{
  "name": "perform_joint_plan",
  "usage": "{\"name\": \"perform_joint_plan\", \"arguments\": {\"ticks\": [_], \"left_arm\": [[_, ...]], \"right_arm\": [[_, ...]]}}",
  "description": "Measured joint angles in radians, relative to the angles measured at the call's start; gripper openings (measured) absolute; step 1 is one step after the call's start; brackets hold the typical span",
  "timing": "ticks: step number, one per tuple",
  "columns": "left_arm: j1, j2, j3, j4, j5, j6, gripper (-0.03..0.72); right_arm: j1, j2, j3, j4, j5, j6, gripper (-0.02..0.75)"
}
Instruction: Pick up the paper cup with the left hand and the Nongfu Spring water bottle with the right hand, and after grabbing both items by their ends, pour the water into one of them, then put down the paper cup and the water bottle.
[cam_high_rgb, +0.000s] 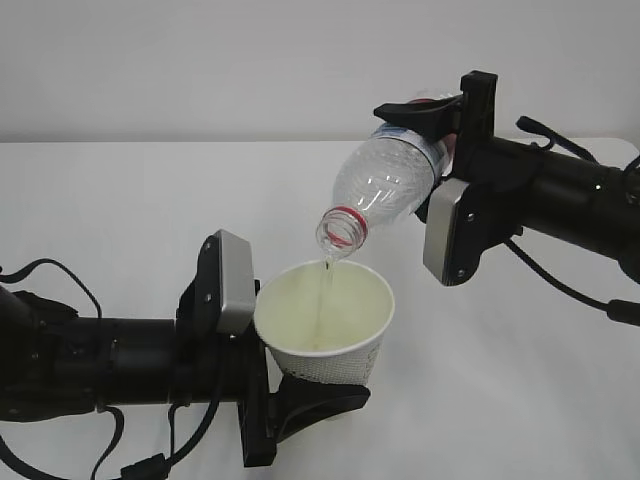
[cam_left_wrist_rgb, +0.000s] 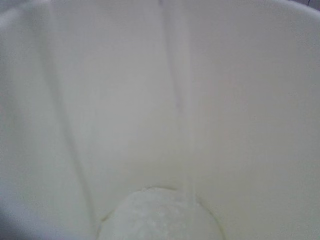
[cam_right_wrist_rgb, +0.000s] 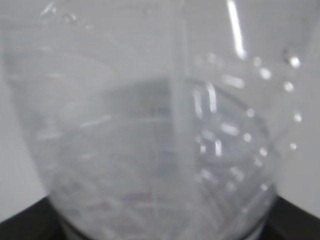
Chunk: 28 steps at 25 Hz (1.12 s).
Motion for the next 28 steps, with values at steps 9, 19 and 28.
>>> {"name": "perform_joint_plan", "arguments": {"ticks": [9, 19, 28], "left_arm": [[0.000, 0.000, 0.000, -0.001, 0.000, 0.000, 0.516], [0.000, 0.002, 0.000, -0.002, 0.000, 0.000, 0.516], [-0.002, 0.002, 0.000, -0.002, 0.000, 0.000, 0.516]], "right_arm": [[0.000, 0.000, 0.000, 0.000, -0.001, -0.003, 0.491], [0.000, 0.000, 0.000, 0.000, -0.002, -0.005, 0.491], [0.000, 0.000, 0.000, 0.000, -0.002, -0.006, 0.491]]}}
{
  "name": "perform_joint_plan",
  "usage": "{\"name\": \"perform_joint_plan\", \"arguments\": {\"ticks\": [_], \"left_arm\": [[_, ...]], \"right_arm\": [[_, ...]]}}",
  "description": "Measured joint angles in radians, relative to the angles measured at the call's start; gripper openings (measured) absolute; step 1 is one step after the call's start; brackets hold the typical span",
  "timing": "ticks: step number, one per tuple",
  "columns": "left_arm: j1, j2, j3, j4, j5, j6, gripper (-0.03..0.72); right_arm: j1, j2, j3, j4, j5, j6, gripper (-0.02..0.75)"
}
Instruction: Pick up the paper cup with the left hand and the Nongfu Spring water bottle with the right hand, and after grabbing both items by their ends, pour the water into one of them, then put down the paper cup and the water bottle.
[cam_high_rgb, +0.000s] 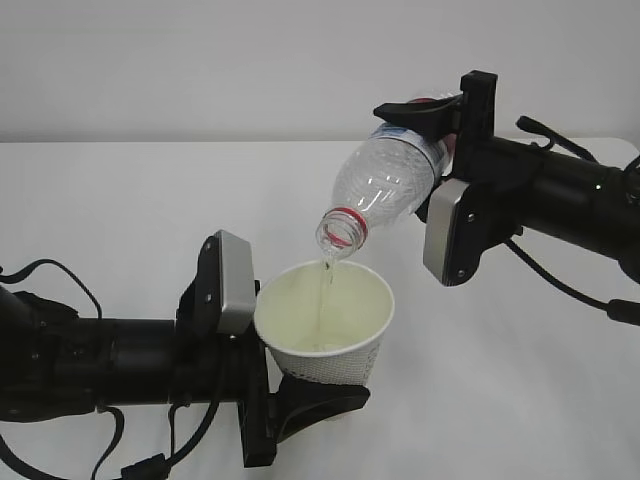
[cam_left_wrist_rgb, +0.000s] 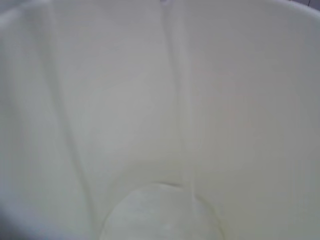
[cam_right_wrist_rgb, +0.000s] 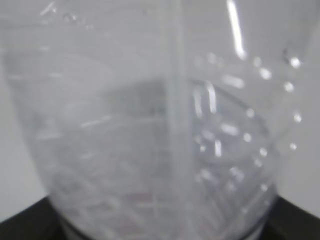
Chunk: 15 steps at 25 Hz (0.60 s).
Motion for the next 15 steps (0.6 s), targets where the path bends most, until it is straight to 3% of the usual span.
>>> {"name": "perform_joint_plan", "arguments": {"ticks": [15], "left_arm": [[0.000, 0.001, 0.000, 0.000, 0.000, 0.000, 0.516]], "right_arm": [[0.000, 0.000, 0.000, 0.000, 0.000, -0.001, 0.491]]}}
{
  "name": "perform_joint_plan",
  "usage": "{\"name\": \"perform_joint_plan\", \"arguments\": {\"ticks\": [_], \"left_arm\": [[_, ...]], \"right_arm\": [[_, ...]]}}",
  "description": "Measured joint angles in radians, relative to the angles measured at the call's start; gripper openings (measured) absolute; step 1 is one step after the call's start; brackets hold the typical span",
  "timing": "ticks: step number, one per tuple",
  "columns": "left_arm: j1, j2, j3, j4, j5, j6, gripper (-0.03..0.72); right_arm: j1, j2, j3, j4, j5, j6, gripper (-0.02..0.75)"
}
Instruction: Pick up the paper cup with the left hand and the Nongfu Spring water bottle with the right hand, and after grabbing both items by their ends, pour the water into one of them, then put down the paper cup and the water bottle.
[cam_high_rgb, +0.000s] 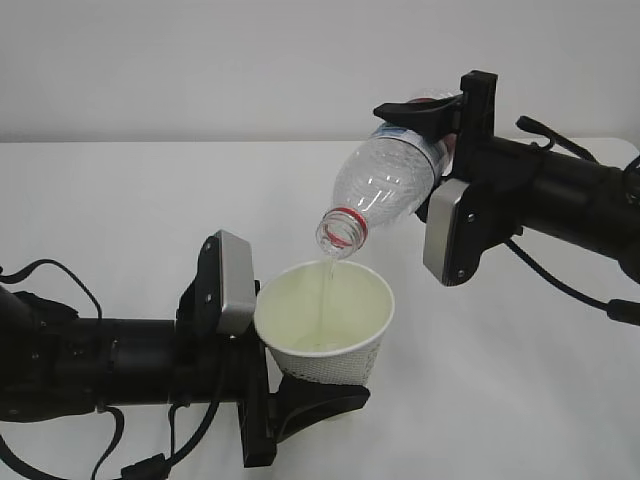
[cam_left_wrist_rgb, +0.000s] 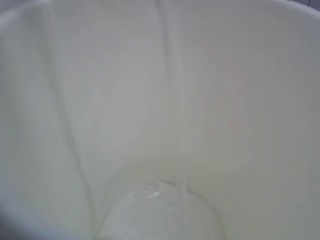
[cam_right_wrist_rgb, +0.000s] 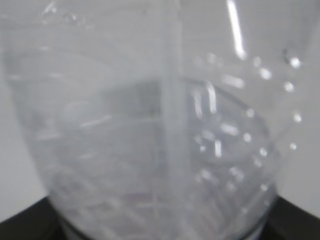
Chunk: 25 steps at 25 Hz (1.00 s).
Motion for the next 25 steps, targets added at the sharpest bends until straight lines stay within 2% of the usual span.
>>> {"name": "perform_joint_plan", "arguments": {"ticks": [25], "left_arm": [[0.000, 0.002, 0.000, 0.000, 0.000, 0.000, 0.513]], "right_arm": [[0.000, 0.000, 0.000, 0.003, 0.000, -0.006, 0.491]]}}
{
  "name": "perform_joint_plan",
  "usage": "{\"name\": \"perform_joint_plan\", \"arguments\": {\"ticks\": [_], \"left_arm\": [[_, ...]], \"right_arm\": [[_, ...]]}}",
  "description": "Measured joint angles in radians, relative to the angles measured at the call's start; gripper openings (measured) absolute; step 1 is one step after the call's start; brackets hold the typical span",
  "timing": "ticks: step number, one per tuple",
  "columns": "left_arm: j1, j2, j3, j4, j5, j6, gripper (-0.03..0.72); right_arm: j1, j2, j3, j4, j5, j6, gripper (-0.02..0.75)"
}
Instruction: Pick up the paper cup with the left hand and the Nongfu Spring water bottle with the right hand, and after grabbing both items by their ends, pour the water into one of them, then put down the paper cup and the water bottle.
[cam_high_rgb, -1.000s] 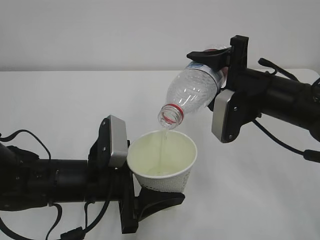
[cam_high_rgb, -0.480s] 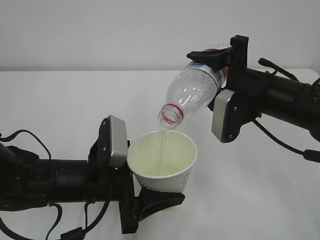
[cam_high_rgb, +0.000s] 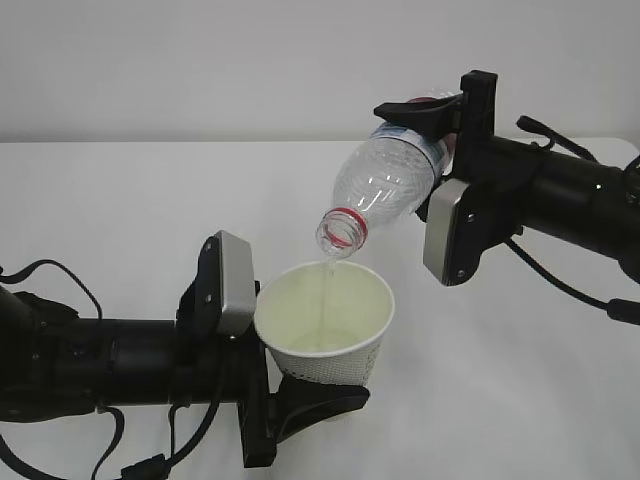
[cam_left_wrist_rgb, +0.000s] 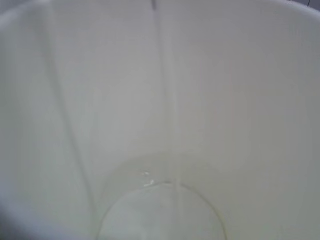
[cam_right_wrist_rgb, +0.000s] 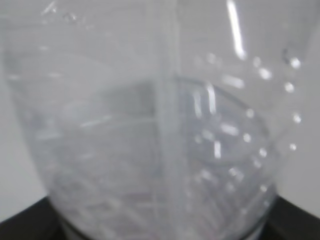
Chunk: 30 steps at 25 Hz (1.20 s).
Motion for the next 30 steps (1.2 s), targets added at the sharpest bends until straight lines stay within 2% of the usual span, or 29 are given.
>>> {"name": "perform_joint_plan", "arguments": {"ticks": [30], "left_arm": [[0.000, 0.000, 0.000, 0.000, 0.000, 0.000, 0.510]], "right_arm": [[0.000, 0.000, 0.000, 0.000, -0.005, -0.017, 0.491]]}}
